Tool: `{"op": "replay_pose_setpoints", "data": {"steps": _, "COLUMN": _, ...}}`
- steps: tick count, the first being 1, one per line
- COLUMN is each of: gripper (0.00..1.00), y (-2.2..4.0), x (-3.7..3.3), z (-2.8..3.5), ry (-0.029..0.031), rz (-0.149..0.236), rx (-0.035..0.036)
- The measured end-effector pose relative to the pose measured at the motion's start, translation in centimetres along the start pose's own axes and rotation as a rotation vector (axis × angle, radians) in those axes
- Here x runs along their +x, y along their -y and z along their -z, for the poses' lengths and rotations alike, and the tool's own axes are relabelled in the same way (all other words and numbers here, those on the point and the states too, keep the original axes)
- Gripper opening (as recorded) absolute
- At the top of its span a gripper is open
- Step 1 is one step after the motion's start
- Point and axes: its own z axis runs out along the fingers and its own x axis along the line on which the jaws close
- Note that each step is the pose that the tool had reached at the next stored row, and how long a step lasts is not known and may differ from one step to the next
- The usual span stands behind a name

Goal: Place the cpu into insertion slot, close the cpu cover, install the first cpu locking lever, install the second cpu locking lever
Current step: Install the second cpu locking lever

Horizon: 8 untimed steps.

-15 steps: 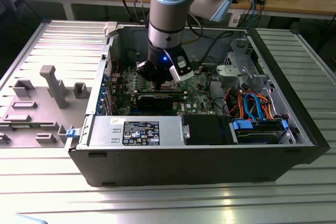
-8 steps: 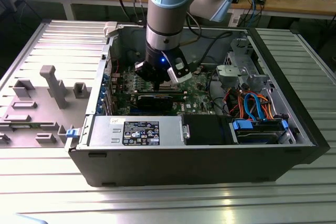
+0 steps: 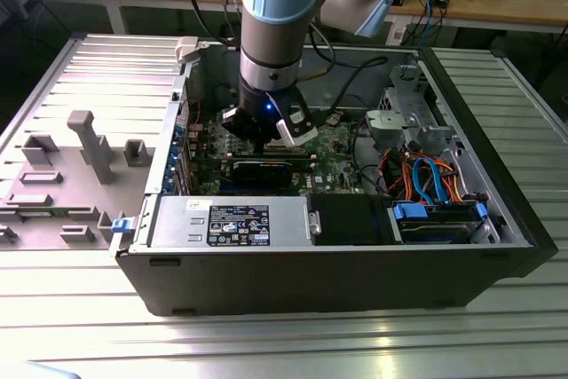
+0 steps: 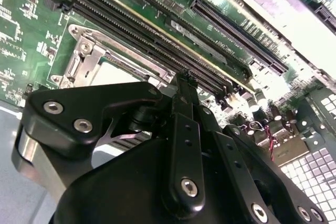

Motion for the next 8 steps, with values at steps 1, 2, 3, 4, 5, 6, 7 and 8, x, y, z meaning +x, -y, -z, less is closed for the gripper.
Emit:
{"op": "replay_pose_setpoints", "data": {"steps": 1, "gripper": 0.11, "y": 0.01, "x": 0.00, "z": -0.04, "ry": 0.0001, "rz": 0.000, "rx": -0.0002}}
{"op": "replay_pose_setpoints", "data": {"steps": 2, "gripper": 0.11, "y": 0.01, "x": 0.01, "z": -0.05, "ry": -0.0001, "rz": 0.000, "rx": 0.0000}}
{"op": "replay_pose_setpoints", "data": {"steps": 3, "gripper": 0.11, "y": 0.01, "x": 0.02, "z": -0.05, "ry": -0.0002, "rz": 0.000, "rx": 0.0001}}
{"op": "replay_pose_setpoints", "data": {"steps": 4, "gripper": 0.11, "y": 0.01, "x": 0.01, "z": -0.06, "ry": 0.0000, "rz": 0.000, "rx": -0.0001}}
{"op": "replay_pose_setpoints", "data": {"steps": 5, "gripper": 0.11, "y": 0.01, "x": 0.01, "z": -0.06, "ry": 0.0000, "rz": 0.000, "rx": -0.0001}}
{"op": "replay_pose_setpoints", "data": {"steps": 6, "gripper": 0.11, "y": 0.01, "x": 0.01, "z": -0.06, "ry": 0.0000, "rz": 0.000, "rx": -0.0001}}
{"op": "replay_pose_setpoints", "data": {"steps": 7, "gripper": 0.11, "y": 0.01, "x": 0.01, "z": -0.06, "ry": 0.0000, "rz": 0.000, "rx": -0.0001}}
{"op": "replay_pose_setpoints", "data": {"steps": 8, "gripper": 0.11, "y": 0.01, "x": 0.01, "z": -0.06, "ry": 0.0000, "rz": 0.000, "rx": -0.0001}}
